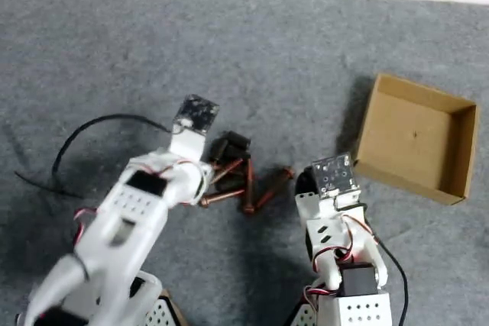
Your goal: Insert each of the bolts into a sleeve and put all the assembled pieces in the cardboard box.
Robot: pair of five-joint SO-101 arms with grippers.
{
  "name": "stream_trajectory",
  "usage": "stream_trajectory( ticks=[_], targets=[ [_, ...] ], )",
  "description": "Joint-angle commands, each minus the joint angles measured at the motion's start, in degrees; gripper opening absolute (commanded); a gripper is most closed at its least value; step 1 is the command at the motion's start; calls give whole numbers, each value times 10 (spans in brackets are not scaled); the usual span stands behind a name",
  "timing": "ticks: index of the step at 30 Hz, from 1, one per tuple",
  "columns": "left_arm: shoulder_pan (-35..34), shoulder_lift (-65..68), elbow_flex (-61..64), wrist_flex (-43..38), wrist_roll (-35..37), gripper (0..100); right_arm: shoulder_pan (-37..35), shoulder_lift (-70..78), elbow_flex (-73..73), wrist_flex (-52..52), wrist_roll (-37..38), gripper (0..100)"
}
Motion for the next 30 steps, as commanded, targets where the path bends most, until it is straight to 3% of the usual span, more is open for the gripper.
stream_trajectory(
  ticks=[1, 5, 8, 11, 30],
  targets=[
    [13, -100, 30, 3, 11, 152, -2, -13, 22, 4, 6, 4],
    [38, -139, 75, -28, 4, 152, -2, -13, 22, 4, 6, 4],
    [52, -133, 108, -82, -62, 152, -2, -13, 22, 4, 6, 4],
    [82, -107, 108, -85, -103, 152, -2, -13, 22, 4, 6, 4],
    [95, 182, -45, -85, -111, 152, -1, -13, 23, 5, 6, 4]
  ],
)
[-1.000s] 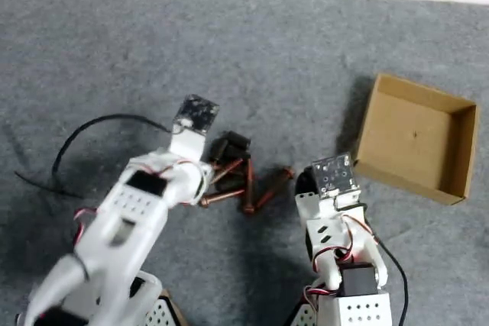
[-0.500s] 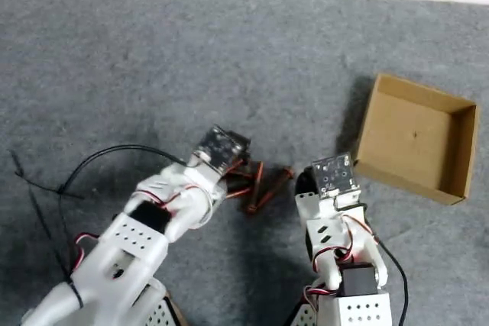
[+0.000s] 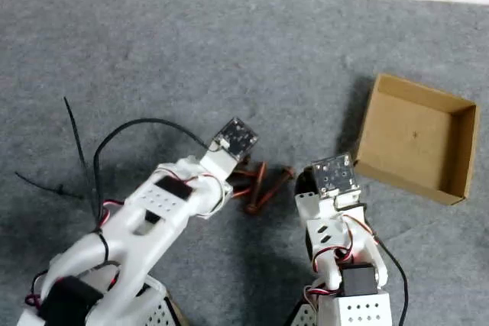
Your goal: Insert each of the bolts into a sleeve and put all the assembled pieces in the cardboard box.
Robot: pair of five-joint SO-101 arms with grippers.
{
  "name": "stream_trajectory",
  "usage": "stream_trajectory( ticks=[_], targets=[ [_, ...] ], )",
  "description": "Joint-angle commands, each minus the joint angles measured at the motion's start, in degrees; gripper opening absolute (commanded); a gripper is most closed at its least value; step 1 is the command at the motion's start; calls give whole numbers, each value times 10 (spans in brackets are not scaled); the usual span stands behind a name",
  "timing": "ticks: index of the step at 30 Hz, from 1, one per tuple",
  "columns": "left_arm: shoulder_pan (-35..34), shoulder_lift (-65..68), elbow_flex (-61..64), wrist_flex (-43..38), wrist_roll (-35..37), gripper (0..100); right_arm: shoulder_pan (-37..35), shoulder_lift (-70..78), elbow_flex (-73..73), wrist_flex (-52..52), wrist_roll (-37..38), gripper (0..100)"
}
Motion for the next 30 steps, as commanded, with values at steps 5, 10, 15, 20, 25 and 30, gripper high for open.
stream_trajectory(
  ticks=[5, 10, 15, 20, 25, 30],
  targets=[
    [-30, 29, -32, -10, -5, 152, 0, -13, 23, 5, 6, 4],
    [-65, 33, -49, -8, -5, 152, 0, -13, 23, 5, 6, 4],
    [-66, 33, -48, -8, -5, 152, 0, -13, 23, 5, 6, 4],
    [-67, 33, -47, -8, -5, 152, 0, -13, 23, 5, 6, 4],
    [-87, 20, -51, 9, -3, 147, 0, -13, 23, 5, 6, 4],
    [-114, -12, -47, 23, -2, 151, 0, -13, 23, 5, 6, 4]
  ],
)
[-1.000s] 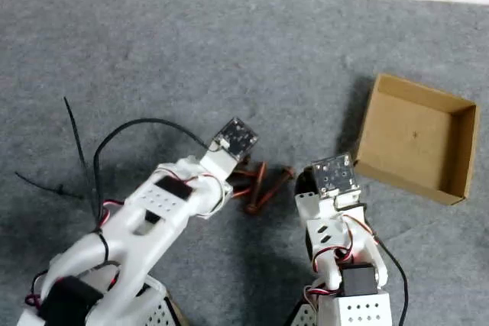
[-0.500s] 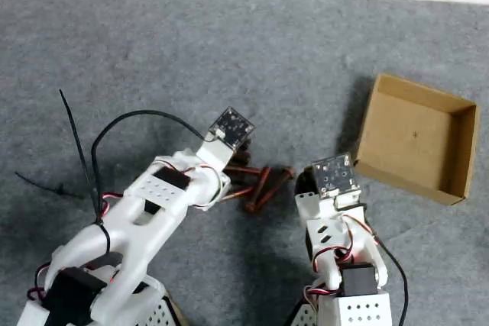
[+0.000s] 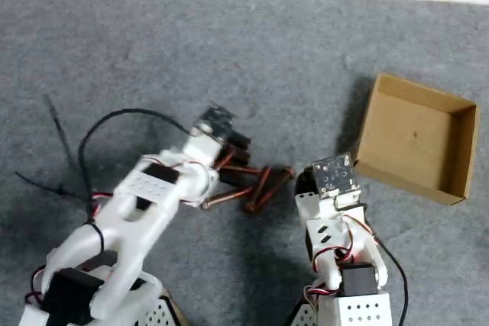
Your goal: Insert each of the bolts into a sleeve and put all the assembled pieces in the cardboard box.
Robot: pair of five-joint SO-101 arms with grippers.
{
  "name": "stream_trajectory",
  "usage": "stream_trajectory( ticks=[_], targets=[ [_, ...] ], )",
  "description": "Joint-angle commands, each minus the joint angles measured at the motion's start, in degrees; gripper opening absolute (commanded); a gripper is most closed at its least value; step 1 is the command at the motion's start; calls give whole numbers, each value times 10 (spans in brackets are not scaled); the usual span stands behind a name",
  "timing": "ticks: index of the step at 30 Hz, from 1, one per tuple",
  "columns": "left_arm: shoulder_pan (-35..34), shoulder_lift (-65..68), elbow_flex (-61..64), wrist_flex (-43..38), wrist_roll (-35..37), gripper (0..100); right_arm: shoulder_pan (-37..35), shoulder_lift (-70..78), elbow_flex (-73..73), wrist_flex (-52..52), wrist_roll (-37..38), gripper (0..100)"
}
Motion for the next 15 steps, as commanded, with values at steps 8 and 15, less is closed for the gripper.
stream_trajectory(
  ticks=[8, 15],
  targets=[
    [9, 47, -51, 6, -5, 151, 0, -13, 23, 5, 6, 4],
    [55, 58, -54, 22, -84, 151, 0, -13, 23, 5, 6, 4]
  ],
)
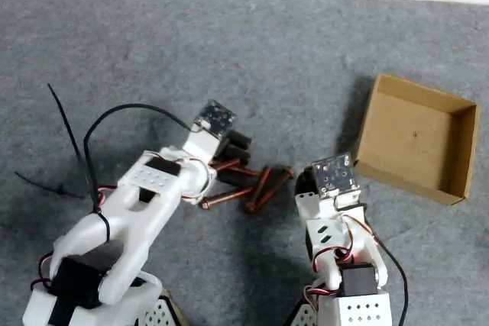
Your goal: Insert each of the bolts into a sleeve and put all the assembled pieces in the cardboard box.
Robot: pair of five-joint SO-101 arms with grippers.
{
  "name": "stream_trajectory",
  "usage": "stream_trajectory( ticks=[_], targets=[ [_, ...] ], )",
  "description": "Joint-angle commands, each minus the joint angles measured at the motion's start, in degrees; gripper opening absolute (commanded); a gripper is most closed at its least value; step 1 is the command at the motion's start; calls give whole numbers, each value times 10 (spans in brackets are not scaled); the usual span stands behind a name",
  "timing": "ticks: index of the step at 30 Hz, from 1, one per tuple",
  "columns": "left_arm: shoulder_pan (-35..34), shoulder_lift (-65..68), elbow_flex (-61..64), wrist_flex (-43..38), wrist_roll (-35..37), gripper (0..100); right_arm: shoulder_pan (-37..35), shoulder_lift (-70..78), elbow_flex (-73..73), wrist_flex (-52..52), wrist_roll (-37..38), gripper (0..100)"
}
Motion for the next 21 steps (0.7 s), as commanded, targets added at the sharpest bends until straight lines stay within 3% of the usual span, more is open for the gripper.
stream_trajectory(
  ticks=[1, 8, 18, 21],
  targets=[
    [26, 1, -25, 11, -75, 151, 0, -13, 23, 5, 6, 4],
    [-15, 7, -22, -25, -160, 151, 0, -13, 23, 5, 6, 4],
    [-25, 63, -66, -24, -170, 151, 0, -13, 23, 5, 6, 4],
    [-26, 102, -114, 29, -170, 147, 0, -13, 23, 5, 6, 4]
  ],
)
